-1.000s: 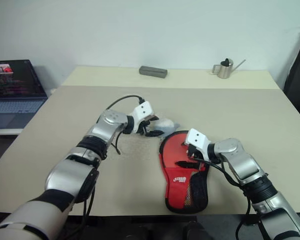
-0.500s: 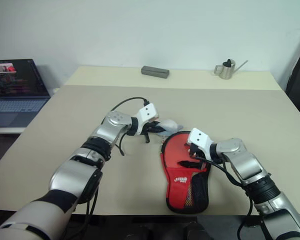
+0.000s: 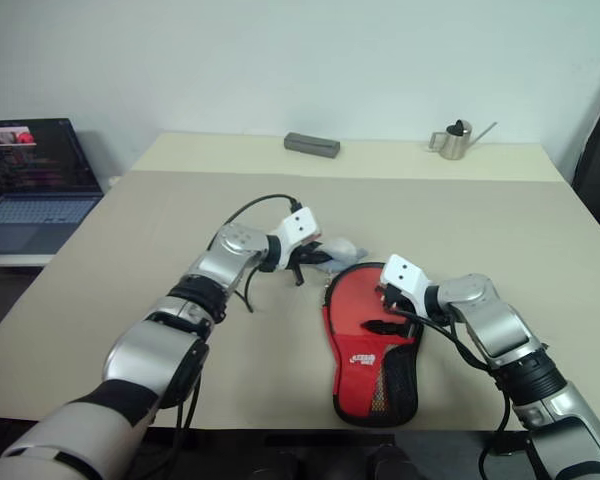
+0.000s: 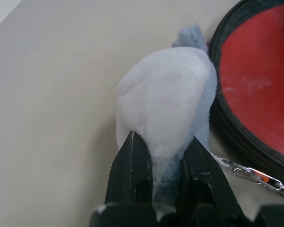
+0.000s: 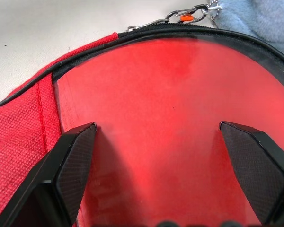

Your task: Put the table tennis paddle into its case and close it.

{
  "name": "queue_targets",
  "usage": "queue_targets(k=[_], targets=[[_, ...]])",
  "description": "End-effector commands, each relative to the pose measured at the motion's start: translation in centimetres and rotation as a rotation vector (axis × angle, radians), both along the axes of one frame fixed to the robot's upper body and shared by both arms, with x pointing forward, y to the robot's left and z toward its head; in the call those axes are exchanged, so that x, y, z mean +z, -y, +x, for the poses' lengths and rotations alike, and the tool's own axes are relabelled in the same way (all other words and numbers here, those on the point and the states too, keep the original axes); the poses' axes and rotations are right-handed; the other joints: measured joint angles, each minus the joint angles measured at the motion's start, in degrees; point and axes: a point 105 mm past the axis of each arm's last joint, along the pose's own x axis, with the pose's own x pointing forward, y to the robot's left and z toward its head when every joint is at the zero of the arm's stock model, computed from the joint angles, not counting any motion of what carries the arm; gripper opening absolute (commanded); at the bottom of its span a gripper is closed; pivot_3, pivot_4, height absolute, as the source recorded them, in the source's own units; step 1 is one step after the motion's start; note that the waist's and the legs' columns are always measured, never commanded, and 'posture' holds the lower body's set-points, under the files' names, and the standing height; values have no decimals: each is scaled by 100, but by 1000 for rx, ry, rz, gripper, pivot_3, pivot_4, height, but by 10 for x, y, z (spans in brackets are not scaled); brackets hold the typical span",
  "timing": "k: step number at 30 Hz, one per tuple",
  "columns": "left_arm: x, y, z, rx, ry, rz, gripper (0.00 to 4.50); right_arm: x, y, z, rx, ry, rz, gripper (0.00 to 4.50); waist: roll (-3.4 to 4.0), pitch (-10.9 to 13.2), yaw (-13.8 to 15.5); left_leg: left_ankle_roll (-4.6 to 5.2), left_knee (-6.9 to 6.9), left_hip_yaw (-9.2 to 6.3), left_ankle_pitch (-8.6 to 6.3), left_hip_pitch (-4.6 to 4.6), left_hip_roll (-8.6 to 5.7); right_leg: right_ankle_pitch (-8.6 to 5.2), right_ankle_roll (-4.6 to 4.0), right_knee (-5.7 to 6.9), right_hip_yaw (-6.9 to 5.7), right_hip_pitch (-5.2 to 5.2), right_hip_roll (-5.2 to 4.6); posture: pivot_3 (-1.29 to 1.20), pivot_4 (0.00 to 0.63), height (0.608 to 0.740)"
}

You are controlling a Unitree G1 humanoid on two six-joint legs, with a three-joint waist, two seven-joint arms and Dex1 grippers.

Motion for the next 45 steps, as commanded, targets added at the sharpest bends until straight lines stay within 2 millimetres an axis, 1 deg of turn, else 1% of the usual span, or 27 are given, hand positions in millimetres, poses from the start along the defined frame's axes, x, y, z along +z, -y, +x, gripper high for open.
queue_targets(k=[1, 9, 15, 20, 24, 29, 36, 41, 45], targets=[[8, 6, 6, 19, 55, 28, 276, -23, 11, -6, -23, -65, -83, 4500, -2, -4, 7, 0, 0, 0, 0, 1, -1, 0, 1, 0, 0, 2, 0, 0, 150, 740], [13, 6, 17, 101, 100, 59, 276, -26, 10, -6, -32, -67, -92, 4500, -4, -18, 11, 2, 1, -3, 1, 2, -15, 6, 12, 1, 1, 4, 0, 0, 150, 740], [18, 16, 19, 117, 125, 42, 276, -27, 9, -5, -34, -67, -95, 4500, -6, -27, 11, 9, 1, -7, 6, 3, -25, 10, 19, 3, 2, 6, -3, 0, 150, 740], [25, 33, 19, 101, 160, 28, 275, -28, 8, -4, -34, -67, -99, 4500, -10, -33, 11, 18, 1, -12, 12, 3, -39, 16, 28, 3, 0, 9, -13, 0, 150, 740], [31, 43, 20, 94, 192, 25, 275, -28, 8, -4, -32, -68, -101, 4500, -11, -34, 7, 23, 1, -11, 15, 2, -46, 20, 36, 2, 3, 10, -19, 0, 150, 740], [34, 60, 14, 27, 201, 27, 275, -28, 8, -3, -34, -70, -105, 4500, -12, -33, -10, 23, -2, -10, 16, 1, -45, 20, 36, -2, 4, 7, -19, 0, 150, 740], [36, 74, 10, -8, 226, 46, 275, -30, 10, -4, -37, -80, -113, 4500, -12, -33, -11, 23, -2, -9, 16, 0, -46, 20, 36, -3, 6, 7, -19, 0, 150, 740], [42, 83, 10, -4, 245, 26, 275, -30, 11, -5, -37, -79, -115, 4500, -12, -33, -11, 23, -2, -8, 15, 0, -46, 19, 37, -3, 5, 7, -19, 0, 150, 740], [46, 95, 8, -15, 278, 28, 275, -29, 10, -6, -41, -81, -112, 4500, -12, -33, -8, 23, -2, -9, 15, -1, -47, 19, 37, -4, 5, 7, -20, 0, 150, 740]])
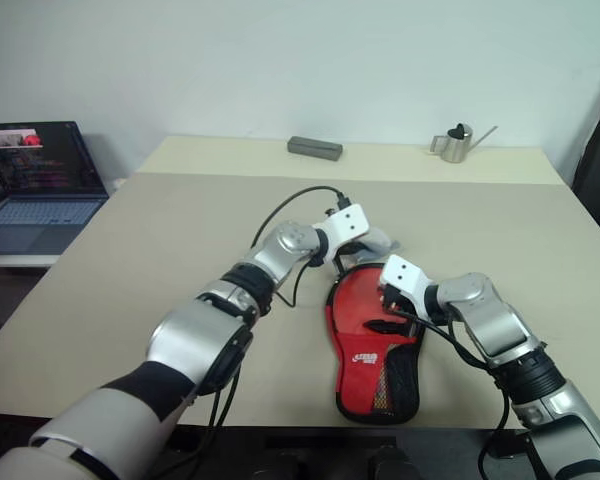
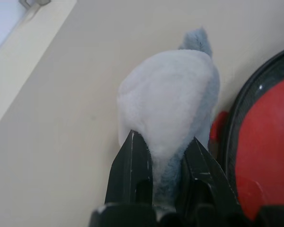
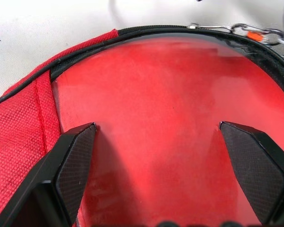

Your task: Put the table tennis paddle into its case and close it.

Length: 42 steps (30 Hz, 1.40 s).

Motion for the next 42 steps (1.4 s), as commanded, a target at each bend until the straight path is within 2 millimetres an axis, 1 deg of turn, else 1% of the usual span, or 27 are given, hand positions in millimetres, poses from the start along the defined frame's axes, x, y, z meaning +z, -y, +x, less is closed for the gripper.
queue_targets(k=[1, 10, 14, 24, 30, 35, 38, 42], targets=[[33, 21, 0, -38, 118, -30, 275, -26, 8, -9, -30, -84, -73, 4500, 0, 0, 0, 0, 0, 0, 0, 0, 0, 0, 0, 0, 0, 0, -1, 0, 150, 740], [48, 23, 7, 26, 185, -38, 275, -27, 7, -13, -35, -90, -70, 4500, -1, 0, 1, 0, -1, -1, 0, -2, -2, -2, 3, -2, 0, -1, -2, 0, 150, 740], [54, 30, 7, 38, 209, -54, 275, -26, 6, -14, -35, -92, -69, 4500, -1, 1, 2, 0, -1, -1, 0, -3, -2, -2, 4, -3, -1, -1, -2, 0, 150, 740], [60, 50, 1, 29, 239, -71, 275, -28, 4, -22, -41, -103, -69, 4500, -1, 1, 2, 0, -3, -1, 0, -6, -5, -6, 10, -5, 1, -3, -4, 0, 150, 740], [65, 67, -6, 11, 237, -111, 275, -29, 6, -25, -53, -107, -74, 4500, -1, 1, 12, 0, -3, -1, -1, -10, -10, -10, 17, -7, 2, -4, -8, 0, 150, 740], [65, 75, -10, -3, 232, -118, 275, -29, 7, -25, -62, -105, -72, 4500, -1, 1, 14, 0, -4, 0, -1, -10, -10, -11, 18, -8, 2, -4, -8, 0, 150, 740], [65, 76, -11, 0, 224, -127, 275, -29, 6, -25, -64, -106, -70, 4500, -1, 1, 14, 0, -4, 0, -1, -10, -10, -11, 18, -8, 2, -4, -8, 0, 150, 740], [56, 78, -15, -31, 152, -122, 275, -29, 6, -25, -64, -106, -69, 4500, -1, 1, 14, 0, -4, 0, -1, -10, -10, -12, 18, -8, 2, -4, -8, 0, 150, 740]])
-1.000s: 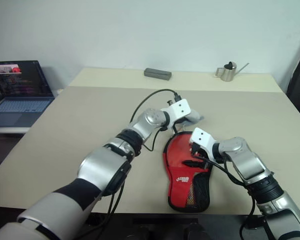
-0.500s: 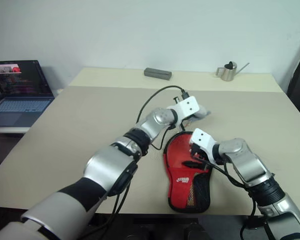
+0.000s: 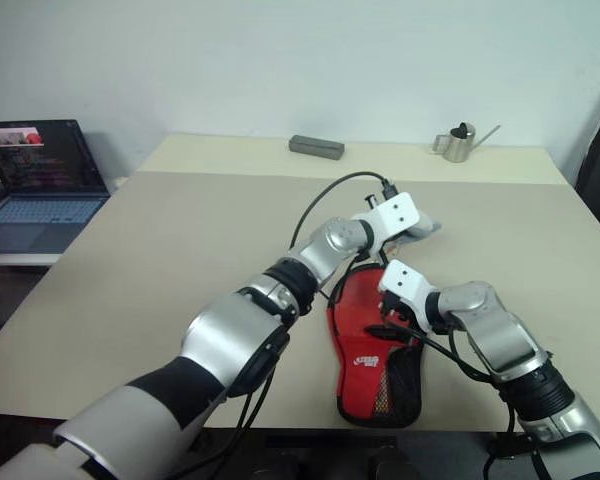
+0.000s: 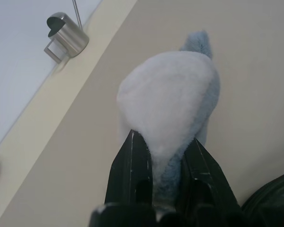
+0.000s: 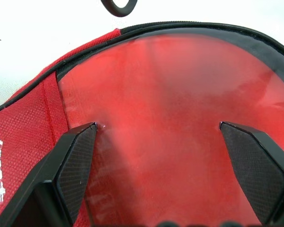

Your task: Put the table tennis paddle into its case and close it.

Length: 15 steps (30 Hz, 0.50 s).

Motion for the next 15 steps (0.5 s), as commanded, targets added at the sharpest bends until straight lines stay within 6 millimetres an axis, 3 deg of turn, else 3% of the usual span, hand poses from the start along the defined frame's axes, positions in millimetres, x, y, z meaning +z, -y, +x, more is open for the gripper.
queue_targets(k=[1, 7, 15], targets=[[29, 15, -5, -58, 30, -66, 625, -29, 5, -11, -13, -113, -48, 4500, 0, 0, 0, 0, 0, 0, 0, 0, 0, 0, 0, 0, 0, 0, 0, 0, 150, 740], [38, 5, 0, -58, 30, -81, 2502, -28, 5, -8, -7, -110, -46, 4500, 0, 0, -4, 0, 0, 1, 0, 1, 0, 0, 0, 0, 0, 0, 0, 0, 150, 740], [76, -29, 12, -58, -28, -238, 2502, -27, 2, -3, 14, -103, -49, 4500, 0, 0, -20, 0, 0, 2, 0, 3, 1, 0, 0, 2, 2, -1, 1, 0, 150, 740]])
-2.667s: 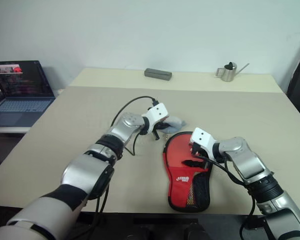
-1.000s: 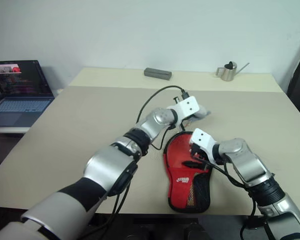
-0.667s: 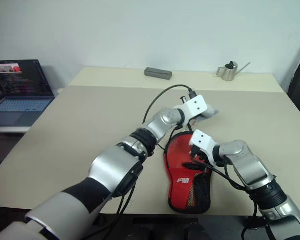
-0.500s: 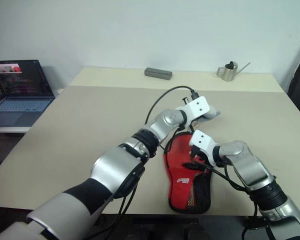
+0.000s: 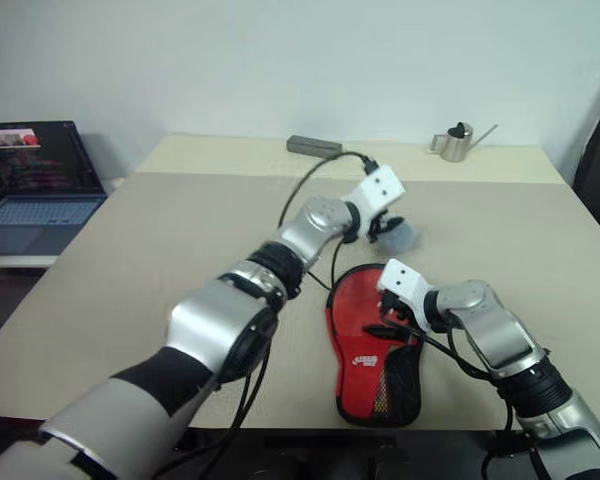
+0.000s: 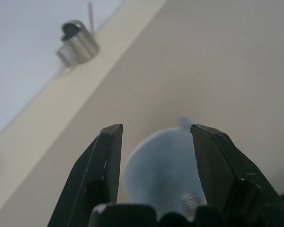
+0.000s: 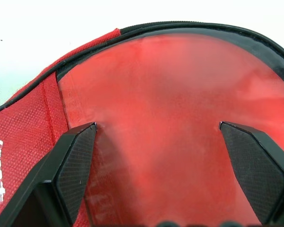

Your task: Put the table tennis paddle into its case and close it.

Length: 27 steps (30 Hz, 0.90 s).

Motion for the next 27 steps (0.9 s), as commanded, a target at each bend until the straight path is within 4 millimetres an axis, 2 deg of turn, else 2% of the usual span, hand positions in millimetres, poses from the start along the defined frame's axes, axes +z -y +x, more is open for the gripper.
queue_targets(k=[1, 8, 13, 17, 21, 25, 27], targets=[[34, -2, -3, -65, 21, -100, 2502, -27, 2, -5, -3, -91, -52, 4500, 0, 0, -2, 0, 0, 0, 0, 0, 0, 0, 0, 0, 0, 0, 0, 0, 150, 740], [47, -36, 4, -58, 10, -203, 2502, -24, 0, -1, 6, -82, -49, 4500, 0, 0, -40, 0, 0, 2, 0, 5, 2, 0, -1, 4, 4, 0, 2, 0, 150, 740], [30, -82, 15, 39, -38, -276, 2502, -23, 3, 0, 1, -79, -50, 4500, 5, -3, -45, 0, -1, 4, 0, 11, 4, 1, -1, 8, 9, 0, 3, 0, 150, 740], [11, -104, 13, 32, -114, -354, 2502, -21, 4, 1, -2, -79, -41, 4500, 3, -2, -29, 0, 1, 2, 0, 9, 3, 1, -2, 6, 7, 0, 2, 0, 150, 740], [-6, -114, 2, -28, -168, -409, 2502, -14, 3, 3, -10, -73, -10, 4500, 2, -2, -27, 0, 2, -1, 0, 5, 3, 2, -3, 7, 4, -1, -1, 0, 150, 740], [-16, -117, -22, -144, -220, -459, 2502, -3, 2, 3, -11, -60, 25, 4500, 4, -3, -32, -1, 1, -2, 0, 6, 6, 2, -4, 9, 7, -2, -7, 0, 150, 740], [-24, -116, -36, -191, -235, -425, 2502, 8, 1, 2, -15, -54, 62, 4500, 4, -2, -25, -1, 1, -2, 0, 5, 6, 3, -5, 8, 7, -3, -21, 0, 150, 740]])
